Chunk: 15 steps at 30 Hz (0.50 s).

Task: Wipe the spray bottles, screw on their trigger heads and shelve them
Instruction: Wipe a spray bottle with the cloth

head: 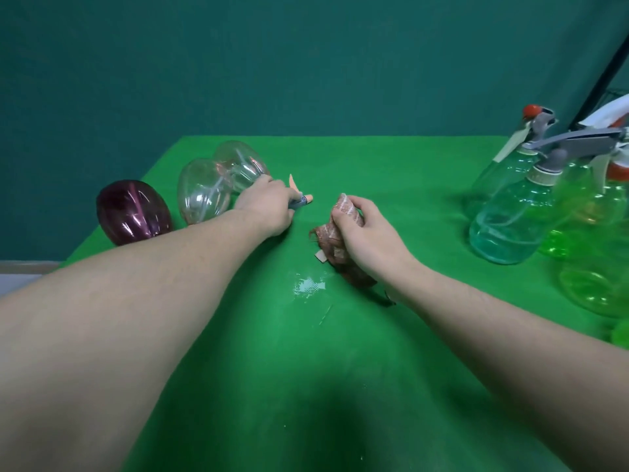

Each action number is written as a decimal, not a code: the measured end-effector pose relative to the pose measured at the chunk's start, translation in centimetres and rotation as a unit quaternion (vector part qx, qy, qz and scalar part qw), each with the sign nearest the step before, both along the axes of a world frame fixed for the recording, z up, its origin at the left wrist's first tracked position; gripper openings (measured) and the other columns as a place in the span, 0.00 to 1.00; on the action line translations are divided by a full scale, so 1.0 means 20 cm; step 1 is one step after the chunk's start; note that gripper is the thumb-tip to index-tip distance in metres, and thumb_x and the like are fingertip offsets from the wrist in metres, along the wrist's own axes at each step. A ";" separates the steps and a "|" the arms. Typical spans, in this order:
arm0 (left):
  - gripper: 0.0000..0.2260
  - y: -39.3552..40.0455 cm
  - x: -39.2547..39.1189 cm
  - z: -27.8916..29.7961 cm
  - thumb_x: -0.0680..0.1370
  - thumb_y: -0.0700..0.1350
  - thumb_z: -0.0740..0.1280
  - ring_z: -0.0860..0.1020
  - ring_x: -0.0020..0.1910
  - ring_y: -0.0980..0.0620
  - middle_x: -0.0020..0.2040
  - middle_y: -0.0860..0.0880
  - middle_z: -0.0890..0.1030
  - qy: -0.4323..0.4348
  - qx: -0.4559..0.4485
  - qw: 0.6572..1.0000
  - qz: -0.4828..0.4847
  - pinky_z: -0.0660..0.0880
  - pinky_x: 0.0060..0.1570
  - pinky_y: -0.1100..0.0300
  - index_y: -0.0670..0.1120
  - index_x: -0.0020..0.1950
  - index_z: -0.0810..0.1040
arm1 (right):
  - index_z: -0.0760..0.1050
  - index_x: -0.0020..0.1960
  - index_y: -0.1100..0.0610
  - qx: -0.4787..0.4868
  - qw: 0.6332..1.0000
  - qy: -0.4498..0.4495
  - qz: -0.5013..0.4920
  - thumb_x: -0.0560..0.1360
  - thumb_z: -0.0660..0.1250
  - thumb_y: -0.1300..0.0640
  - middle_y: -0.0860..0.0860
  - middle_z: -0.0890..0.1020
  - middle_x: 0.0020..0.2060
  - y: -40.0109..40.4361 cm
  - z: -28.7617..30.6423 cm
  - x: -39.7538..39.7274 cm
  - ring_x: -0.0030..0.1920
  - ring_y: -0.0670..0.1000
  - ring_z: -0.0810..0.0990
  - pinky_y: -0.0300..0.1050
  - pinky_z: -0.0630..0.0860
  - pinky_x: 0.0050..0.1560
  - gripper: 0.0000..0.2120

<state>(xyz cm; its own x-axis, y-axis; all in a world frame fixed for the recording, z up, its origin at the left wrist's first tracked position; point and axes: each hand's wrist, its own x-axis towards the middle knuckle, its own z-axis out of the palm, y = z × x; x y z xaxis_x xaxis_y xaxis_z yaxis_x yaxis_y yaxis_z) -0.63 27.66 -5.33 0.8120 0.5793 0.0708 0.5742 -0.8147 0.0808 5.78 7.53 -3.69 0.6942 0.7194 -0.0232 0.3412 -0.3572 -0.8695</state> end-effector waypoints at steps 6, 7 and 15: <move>0.11 -0.09 -0.12 0.06 0.82 0.49 0.69 0.74 0.47 0.53 0.53 0.48 0.81 -0.017 -0.033 0.999 -0.018 0.71 0.50 0.57 0.56 0.64 0.84 | 0.65 0.75 0.47 0.001 1.000 -0.001 -0.008 0.83 0.59 0.46 0.42 0.79 0.50 -0.14 0.06 -0.04 0.42 0.39 0.79 0.32 0.70 0.41 0.21; 0.11 -0.13 -0.15 0.07 0.82 0.48 0.70 0.74 0.46 0.54 0.54 0.49 0.82 -0.020 -0.036 0.999 -0.027 0.72 0.52 0.57 0.55 0.64 0.84 | 0.65 0.76 0.47 0.003 1.000 0.001 -0.014 0.83 0.59 0.45 0.44 0.78 0.53 -0.17 0.07 -0.05 0.47 0.44 0.78 0.35 0.68 0.45 0.22; 0.15 -0.54 -0.35 0.11 0.82 0.49 0.69 0.71 0.54 0.51 0.57 0.51 0.80 0.031 0.006 0.994 -0.107 0.72 0.61 0.53 0.59 0.68 0.81 | 0.64 0.76 0.46 -0.002 0.999 0.012 -0.029 0.83 0.59 0.44 0.47 0.78 0.60 -0.48 0.11 -0.22 0.54 0.49 0.76 0.40 0.66 0.53 0.22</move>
